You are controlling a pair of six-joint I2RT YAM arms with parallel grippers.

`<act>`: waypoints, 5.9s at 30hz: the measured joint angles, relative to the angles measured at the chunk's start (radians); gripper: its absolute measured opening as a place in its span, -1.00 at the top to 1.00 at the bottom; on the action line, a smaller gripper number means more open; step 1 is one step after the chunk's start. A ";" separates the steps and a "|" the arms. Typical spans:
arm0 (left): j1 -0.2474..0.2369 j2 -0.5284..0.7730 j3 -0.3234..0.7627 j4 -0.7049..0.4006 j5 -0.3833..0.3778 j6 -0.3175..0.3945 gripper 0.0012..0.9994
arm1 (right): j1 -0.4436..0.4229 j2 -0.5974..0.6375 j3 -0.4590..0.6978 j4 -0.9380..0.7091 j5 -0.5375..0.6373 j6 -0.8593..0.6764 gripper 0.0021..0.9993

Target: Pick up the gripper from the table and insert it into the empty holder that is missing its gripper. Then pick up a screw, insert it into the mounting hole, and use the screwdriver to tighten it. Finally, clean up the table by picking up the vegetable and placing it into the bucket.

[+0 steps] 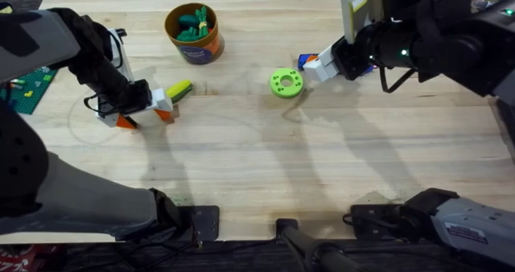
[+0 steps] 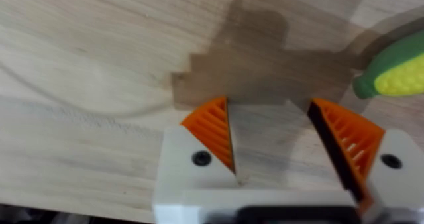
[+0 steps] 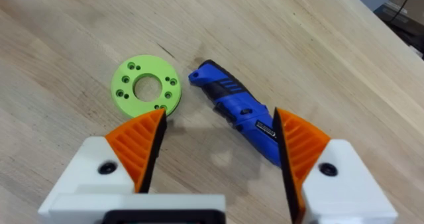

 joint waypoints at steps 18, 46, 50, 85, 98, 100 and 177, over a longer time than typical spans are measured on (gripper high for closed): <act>0.008 0.001 0.013 -0.054 0.085 0.083 -0.46 | 0.000 0.020 0.000 -0.013 0.000 -0.001 -0.86; -0.134 0.027 0.438 -0.121 0.256 0.614 -0.46 | 0.000 0.020 0.000 -0.013 0.000 -0.001 -0.86; -0.150 0.027 0.438 -0.150 0.253 0.676 -0.46 | 0.000 0.020 -0.001 -0.013 0.000 -0.001 -0.86; -0.210 0.057 0.072 0.137 0.072 0.724 -0.46 | 0.000 0.020 -0.001 -0.013 0.000 -0.001 -0.86; -0.210 0.058 0.077 0.147 0.094 0.696 0.94 | 0.000 0.020 0.000 -0.013 0.000 -0.001 -0.86; -0.209 0.058 0.077 0.147 0.094 0.694 0.94 | 0.000 0.020 -0.001 -0.013 0.000 -0.001 -0.86; -0.280 -0.292 0.904 -0.569 0.249 0.345 -0.97 | 0.000 0.020 -0.001 -0.080 0.000 -0.004 -0.86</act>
